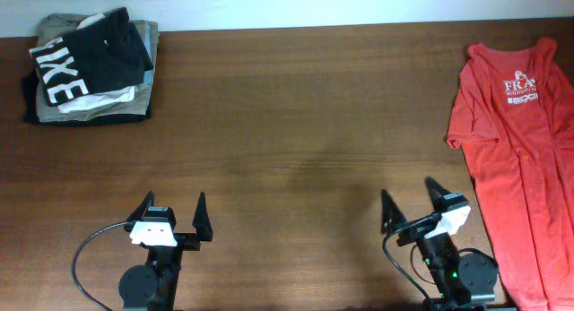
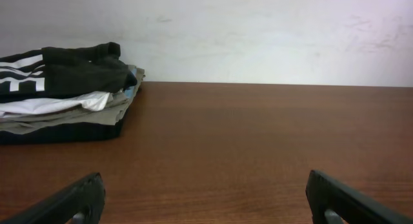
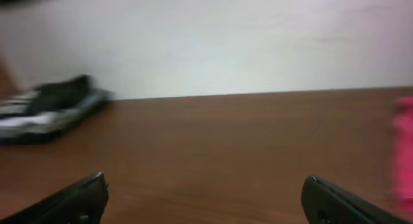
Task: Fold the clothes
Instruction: 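Move the right gripper toward the red T-shirt at the table's right, then grasp the red T-shirt with the right gripper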
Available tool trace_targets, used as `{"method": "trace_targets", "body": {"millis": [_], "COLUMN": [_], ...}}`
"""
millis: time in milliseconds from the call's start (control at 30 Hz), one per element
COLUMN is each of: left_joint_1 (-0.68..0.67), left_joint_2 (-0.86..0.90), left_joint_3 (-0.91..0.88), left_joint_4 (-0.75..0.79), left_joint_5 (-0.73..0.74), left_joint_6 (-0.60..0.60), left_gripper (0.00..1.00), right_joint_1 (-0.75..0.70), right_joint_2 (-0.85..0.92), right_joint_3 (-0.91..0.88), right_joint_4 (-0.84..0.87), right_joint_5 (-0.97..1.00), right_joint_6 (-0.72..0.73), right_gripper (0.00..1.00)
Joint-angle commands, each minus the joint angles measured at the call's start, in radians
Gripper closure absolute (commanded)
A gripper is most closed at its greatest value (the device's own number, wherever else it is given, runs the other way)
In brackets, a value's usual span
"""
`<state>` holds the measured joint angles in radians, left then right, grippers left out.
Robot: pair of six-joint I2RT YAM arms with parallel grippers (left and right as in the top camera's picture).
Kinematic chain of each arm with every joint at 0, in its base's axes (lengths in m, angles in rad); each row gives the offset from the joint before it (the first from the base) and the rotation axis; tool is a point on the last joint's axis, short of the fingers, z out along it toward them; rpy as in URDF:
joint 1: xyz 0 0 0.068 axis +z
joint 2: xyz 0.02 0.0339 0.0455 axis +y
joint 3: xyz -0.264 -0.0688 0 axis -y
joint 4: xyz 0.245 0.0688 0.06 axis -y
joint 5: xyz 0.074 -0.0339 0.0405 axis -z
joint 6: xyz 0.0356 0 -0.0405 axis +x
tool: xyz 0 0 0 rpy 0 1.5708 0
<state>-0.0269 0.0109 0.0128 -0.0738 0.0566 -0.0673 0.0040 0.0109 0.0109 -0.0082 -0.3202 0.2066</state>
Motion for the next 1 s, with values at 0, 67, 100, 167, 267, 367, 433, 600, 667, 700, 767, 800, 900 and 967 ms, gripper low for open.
{"method": "trace_targets", "body": {"millis": [0,67,100,167,267,367,433,600,667,700,767,800,900,967], "left_joint_1": [-0.003,-0.003,-0.003,-0.003,-0.003,-0.003,-0.003,-0.003,-0.003,-0.003,-0.003,-0.003,-0.003,-0.003], "left_joint_2": [-0.004,-0.004,-0.004,-0.004,-0.004,-0.004,-0.004,-0.004,-0.004,-0.004,-0.004,-0.004,-0.004,-0.004], "left_joint_3": [-0.003,-0.003,-0.003,-0.003,-0.003,-0.003,-0.003,-0.003,-0.003,-0.003,-0.003,-0.003,-0.003,-0.003], "left_joint_4": [-0.002,-0.002,-0.002,-0.002,-0.002,-0.002,-0.002,-0.002,-0.002,-0.002,-0.002,-0.002,-0.002,-0.002], "left_joint_5": [0.026,0.026,0.026,0.026,0.026,0.026,0.026,0.026,0.026,0.026,0.026,0.026,0.026,0.026], "left_joint_6": [0.019,0.019,0.019,0.019,0.019,0.019,0.019,0.019,0.019,0.019,0.019,0.019,0.019,0.019], "left_gripper": [0.01,0.01,0.01,0.01,0.01,0.01,0.01,0.01,0.01,0.01,0.01,0.01,0.01,0.01], "right_joint_1": [0.008,0.009,0.009,0.008,0.008,0.008,-0.011,-0.208,-0.293,-0.328,-0.401,-0.422,-0.451,-0.449], "right_joint_2": [-0.007,-0.007,-0.007,0.005,0.179,0.61,0.887,1.503,1.627,1.683,1.837,1.888,1.989,2.005], "right_joint_3": [-0.005,-0.005,-0.005,0.017,0.172,0.499,0.742,1.301,1.329,1.337,1.34,1.34,1.34,1.34], "right_joint_4": [0.063,0.184,0.279,0.372,0.362,0.227,0.087,-0.348,-0.357,-0.383,-0.401,-0.391,-0.356,-0.328], "right_joint_5": [-0.21,-0.207,-0.18,-0.033,0.164,0.361,0.509,0.565,0.568,0.567,0.564,0.56,0.528,0.472], "right_joint_6": [0.301,0.304,0.303,0.278,0.066,-0.134,-0.2,-0.265,-0.307,-0.307,-0.307,-0.307,-0.308,-0.307], "right_gripper": [0.01,0.01,0.01,0.01,0.01,0.01,0.01,0.01,0.01,0.01,0.01,0.01,0.07,0.1]}}
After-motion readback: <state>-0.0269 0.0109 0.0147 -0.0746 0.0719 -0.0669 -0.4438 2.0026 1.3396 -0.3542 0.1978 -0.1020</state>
